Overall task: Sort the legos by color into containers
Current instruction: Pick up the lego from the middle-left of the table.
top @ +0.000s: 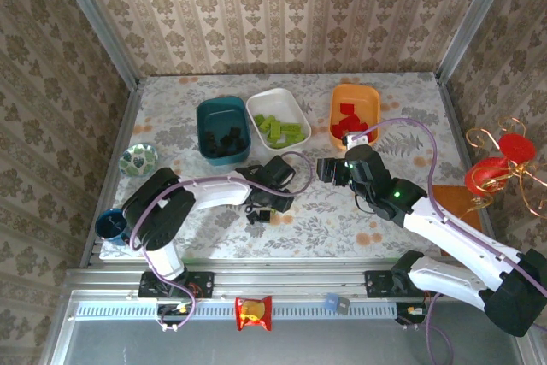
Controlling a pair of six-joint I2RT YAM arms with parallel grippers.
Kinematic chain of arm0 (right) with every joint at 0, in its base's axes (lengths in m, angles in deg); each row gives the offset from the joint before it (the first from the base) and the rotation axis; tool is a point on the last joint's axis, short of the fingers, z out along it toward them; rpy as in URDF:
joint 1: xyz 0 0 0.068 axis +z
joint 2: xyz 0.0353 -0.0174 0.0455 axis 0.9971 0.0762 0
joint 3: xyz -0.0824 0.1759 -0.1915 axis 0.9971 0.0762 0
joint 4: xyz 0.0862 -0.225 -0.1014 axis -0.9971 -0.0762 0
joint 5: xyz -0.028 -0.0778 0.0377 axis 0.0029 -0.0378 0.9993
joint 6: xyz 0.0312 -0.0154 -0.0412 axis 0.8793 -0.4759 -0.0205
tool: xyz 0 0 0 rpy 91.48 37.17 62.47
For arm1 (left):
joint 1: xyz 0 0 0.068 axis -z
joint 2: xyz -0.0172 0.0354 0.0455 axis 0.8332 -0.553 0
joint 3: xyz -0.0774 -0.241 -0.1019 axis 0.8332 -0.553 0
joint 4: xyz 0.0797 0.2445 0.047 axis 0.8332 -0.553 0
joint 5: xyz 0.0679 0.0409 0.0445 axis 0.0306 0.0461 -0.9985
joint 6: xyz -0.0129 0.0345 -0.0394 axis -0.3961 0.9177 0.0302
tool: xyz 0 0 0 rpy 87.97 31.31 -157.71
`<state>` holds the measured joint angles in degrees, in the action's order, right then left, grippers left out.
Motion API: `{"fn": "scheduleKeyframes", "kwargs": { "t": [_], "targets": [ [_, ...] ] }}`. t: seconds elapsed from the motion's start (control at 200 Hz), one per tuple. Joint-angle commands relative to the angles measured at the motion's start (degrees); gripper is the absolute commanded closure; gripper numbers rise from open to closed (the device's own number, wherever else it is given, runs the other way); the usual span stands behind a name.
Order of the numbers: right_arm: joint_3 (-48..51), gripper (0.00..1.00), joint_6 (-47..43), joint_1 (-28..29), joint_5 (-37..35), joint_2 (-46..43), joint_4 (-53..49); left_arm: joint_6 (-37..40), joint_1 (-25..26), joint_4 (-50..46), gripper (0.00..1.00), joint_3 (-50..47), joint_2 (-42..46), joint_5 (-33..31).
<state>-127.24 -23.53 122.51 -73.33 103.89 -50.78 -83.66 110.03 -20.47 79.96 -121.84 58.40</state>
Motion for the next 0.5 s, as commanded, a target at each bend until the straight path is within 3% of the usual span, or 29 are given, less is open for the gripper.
{"fn": "scheduleKeyframes", "kwargs": {
  "t": [0.0, 0.32, 0.495],
  "targets": [
    [0.46, 0.19, 1.15, -0.45, -1.26, 0.19, -0.53, 0.03, 0.38, -0.78, 0.73, -1.25, 1.74, -0.94],
    [0.38, 0.18, 1.1, -0.5, -1.98, -0.17, -1.12, -0.39, -0.96, -0.43, 0.92, -0.58, 6.27, -0.39],
    [0.38, 0.18, 1.01, -0.57, -2.77, -1.21, -1.32, -2.16, -8.89, 2.57, 0.93, -1.39, 14.6, -0.9]
  ]
}}
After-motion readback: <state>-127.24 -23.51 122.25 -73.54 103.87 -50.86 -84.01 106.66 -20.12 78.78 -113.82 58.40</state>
